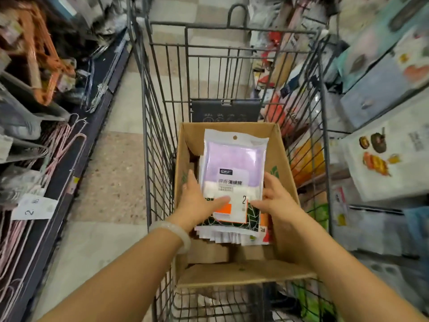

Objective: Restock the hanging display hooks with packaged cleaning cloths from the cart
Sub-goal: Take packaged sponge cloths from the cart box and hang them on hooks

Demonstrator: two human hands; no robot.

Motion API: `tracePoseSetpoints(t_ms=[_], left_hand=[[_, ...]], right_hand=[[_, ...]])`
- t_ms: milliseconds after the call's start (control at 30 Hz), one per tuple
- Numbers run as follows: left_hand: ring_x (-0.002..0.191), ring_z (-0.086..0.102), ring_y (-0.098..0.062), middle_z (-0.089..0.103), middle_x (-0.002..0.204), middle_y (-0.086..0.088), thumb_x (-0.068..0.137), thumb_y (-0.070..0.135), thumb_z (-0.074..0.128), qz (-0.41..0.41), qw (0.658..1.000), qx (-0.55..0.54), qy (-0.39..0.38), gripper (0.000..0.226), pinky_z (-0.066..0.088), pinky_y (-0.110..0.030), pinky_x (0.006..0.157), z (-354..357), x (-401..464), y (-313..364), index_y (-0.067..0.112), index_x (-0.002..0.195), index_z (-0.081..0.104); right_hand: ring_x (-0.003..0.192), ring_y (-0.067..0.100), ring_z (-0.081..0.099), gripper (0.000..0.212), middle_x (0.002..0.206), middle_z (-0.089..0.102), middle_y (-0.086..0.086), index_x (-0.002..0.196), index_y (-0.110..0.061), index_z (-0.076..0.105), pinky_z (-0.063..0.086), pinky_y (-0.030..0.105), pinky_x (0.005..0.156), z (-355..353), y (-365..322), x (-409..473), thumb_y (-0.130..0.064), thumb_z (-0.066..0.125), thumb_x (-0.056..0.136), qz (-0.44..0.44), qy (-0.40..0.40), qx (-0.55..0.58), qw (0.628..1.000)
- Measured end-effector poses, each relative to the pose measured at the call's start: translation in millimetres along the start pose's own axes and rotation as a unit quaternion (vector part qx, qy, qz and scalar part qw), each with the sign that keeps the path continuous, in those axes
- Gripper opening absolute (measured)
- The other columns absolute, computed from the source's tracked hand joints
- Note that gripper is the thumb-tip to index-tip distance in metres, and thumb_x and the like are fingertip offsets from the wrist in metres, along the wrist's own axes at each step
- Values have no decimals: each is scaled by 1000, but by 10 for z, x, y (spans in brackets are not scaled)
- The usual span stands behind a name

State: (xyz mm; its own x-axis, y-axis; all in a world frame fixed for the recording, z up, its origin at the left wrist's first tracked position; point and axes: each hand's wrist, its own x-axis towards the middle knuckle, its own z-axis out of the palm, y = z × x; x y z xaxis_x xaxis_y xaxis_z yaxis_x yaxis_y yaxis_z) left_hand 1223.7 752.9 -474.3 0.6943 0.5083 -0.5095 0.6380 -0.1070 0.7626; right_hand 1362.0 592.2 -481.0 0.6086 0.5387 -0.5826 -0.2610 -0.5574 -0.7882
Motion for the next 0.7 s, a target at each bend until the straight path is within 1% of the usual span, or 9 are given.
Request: tracePoseSetpoints(t_ms=[67,133,233,300,333,433,533,600,700], left_hand=[[104,55,10,52,124,15,68,18,84,40,996,-80,-13,112,49,-9,83,36,-47,112,14,149,6],[85,53,23,49,109,25,67,5,83,107,989,-101,-5,103,44,1,65,89,-128,194,17,144,16],[105,55,13,50,118,17,66,1,83,178,975,-133,-11,99,49,-5,75,119,-334,381,20,141,21],[111,57,4,53,121,15,66,1,83,214,966,-141,-28,100,52,-13,81,86,-533,511,21,143,22],[107,58,5,53,119,16,66,0,82,231,963,-136,-35,98,53,-15,79,56,-637,574,23,141,23],[93,59,18,51,113,23,65,-2,82,293,947,-115,-61,92,51,-8,66,-79,-1046,732,36,129,28],[102,61,5,55,122,12,65,-3,82,339,928,-107,-109,96,55,-19,73,-169,-1582,766,26,138,27],[97,63,6,58,117,20,65,-2,82,364,917,-103,-130,101,55,-17,69,-192,-1975,746,26,143,25],[86,58,22,57,99,36,64,1,84,407,897,-89,-149,102,48,-4,59,-178,-2537,761,28,143,26]], right_hand=[[114,27,59,90,129,57,11,144,-32,26,50,56,90,-87,-81,-216,8,68,77,-37,-25,22,999],[123,22,52,94,141,46,4,147,-33,18,48,52,96,-103,-174,-437,9,67,78,-91,-22,6,996],[136,10,36,108,151,28,-11,149,-30,0,39,39,108,-78,-363,-793,1,73,76,-172,24,-30,984],[133,-8,32,108,145,27,-28,146,-33,1,38,20,105,-69,-496,-1080,-3,76,74,-238,72,-29,968],[131,-12,31,107,142,26,-32,144,-35,2,37,17,104,-72,-569,-1241,-6,77,74,-262,100,-31,959],[137,7,31,101,141,23,-32,138,-50,10,35,40,111,-100,-772,-1819,-20,80,72,-296,174,-36,938],[137,22,35,105,149,19,-20,140,-52,12,37,51,108,-116,-821,-2465,-24,83,68,-293,234,-56,925],[138,11,28,110,145,16,-27,139,-58,8,34,43,110,-63,-781,-2935,-29,84,65,-290,269,-82,915],[124,-16,14,113,130,9,-45,137,-62,6,27,28,107,59,-681,-3648,-34,85,62,-295,324,-93,894]])
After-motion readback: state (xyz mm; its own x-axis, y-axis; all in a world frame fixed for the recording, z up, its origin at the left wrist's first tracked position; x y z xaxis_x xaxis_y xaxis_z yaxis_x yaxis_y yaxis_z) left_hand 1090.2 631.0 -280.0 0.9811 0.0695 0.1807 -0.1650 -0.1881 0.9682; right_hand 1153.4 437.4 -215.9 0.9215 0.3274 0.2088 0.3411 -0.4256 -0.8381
